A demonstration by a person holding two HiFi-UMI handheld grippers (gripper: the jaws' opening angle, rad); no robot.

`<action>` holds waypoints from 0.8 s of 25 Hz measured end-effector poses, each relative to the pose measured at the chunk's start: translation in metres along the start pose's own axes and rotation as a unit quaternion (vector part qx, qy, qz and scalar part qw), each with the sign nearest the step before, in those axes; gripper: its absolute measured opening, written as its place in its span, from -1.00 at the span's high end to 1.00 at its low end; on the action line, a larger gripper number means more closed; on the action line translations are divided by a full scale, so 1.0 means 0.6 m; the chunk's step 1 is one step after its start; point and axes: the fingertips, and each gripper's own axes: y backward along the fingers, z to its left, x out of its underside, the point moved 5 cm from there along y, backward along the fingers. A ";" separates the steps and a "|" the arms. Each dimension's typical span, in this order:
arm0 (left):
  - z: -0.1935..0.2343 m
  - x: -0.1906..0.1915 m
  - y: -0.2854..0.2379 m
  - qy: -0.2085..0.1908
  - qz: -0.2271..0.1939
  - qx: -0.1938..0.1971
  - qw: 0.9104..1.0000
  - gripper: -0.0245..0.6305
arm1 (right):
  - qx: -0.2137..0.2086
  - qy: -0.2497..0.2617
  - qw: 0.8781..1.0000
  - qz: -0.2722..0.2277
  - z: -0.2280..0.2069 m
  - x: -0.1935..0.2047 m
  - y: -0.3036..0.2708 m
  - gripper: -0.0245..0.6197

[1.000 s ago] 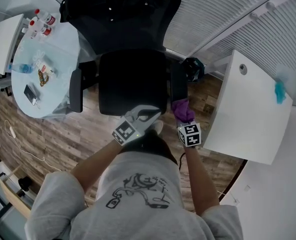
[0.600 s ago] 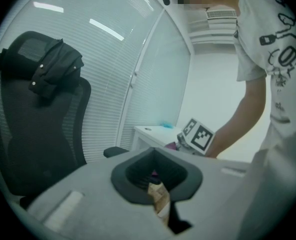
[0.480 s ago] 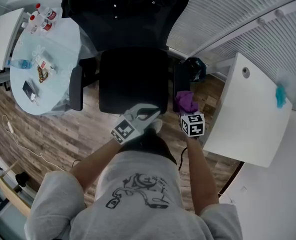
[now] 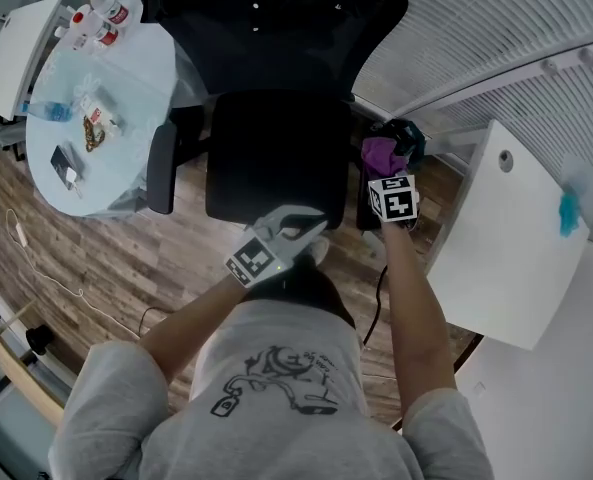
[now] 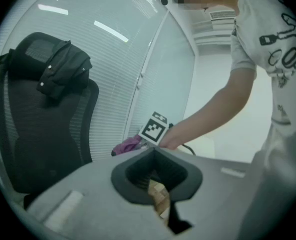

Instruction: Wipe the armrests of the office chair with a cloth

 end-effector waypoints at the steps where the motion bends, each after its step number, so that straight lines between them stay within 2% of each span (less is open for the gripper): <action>1: 0.001 0.001 0.002 0.001 0.000 -0.002 1.000 0.92 | 0.001 -0.001 1.000 0.002 -0.006 -0.010 -0.008 0.83; 4: 0.004 0.003 0.007 0.006 0.001 -0.007 1.000 0.92 | 0.002 -0.012 1.000 0.007 -0.025 -0.036 -0.029 0.83; 9: 0.000 0.004 0.013 0.006 0.005 -0.009 1.000 0.92 | -0.005 0.005 1.000 0.029 -0.034 -0.058 -0.041 0.83; 13: -0.007 0.003 0.012 0.006 0.006 -0.005 1.000 0.92 | -0.012 -0.005 1.000 0.022 -0.027 -0.045 -0.029 0.83; 20: -0.023 -0.006 0.011 -0.001 0.005 0.003 1.000 0.92 | 0.006 0.009 1.000 0.010 0.001 0.005 0.013 0.83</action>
